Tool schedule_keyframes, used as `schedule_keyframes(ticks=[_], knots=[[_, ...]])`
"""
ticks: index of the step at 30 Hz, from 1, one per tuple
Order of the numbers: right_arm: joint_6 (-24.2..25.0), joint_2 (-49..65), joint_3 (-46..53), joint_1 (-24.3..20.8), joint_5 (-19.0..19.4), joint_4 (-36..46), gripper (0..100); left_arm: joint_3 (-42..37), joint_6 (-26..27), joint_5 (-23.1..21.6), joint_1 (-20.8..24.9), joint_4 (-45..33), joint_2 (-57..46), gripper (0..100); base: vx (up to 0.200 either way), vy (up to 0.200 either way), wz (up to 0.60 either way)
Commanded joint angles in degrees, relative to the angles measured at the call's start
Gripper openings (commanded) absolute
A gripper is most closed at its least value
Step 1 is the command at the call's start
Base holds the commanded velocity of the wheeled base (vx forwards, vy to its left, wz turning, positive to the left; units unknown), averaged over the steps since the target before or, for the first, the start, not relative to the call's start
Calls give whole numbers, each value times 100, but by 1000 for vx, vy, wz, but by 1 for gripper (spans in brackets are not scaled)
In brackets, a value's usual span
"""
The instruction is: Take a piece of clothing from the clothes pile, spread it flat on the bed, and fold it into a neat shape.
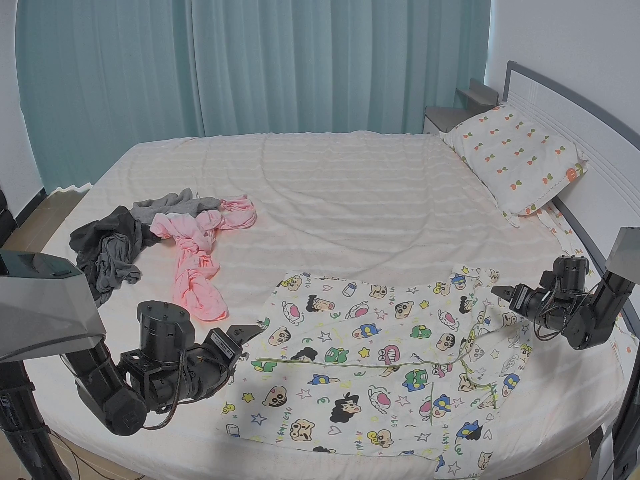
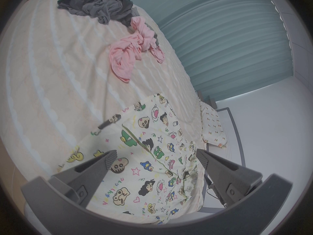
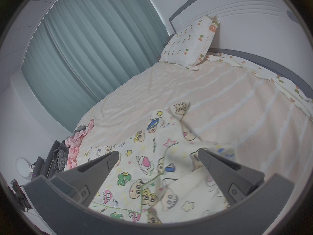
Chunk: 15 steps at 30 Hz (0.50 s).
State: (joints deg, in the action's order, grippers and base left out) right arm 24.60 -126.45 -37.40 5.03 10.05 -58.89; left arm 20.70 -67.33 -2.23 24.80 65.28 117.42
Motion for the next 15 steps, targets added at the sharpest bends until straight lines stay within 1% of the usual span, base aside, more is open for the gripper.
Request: schedule_keyframes(ticks=[1,7,9,13,15], knots=[[-8,68,5,-46,-3,9,100,-5,0,3,25,2,53,100,0,0,0],[-17,77,-57,-126,-20,36,100,-5,-8,30,25,11,53,100,0,0,0],[-8,77,-92,-222,-29,45,100,-22,-8,82,25,11,35,100,0,0,0],[-8,59,-197,-363,-99,53,100,-101,9,21,17,11,53,100,200,0,0],[-17,-2,-329,-486,-196,71,100,-92,18,30,25,11,79,100,200,0,0]])
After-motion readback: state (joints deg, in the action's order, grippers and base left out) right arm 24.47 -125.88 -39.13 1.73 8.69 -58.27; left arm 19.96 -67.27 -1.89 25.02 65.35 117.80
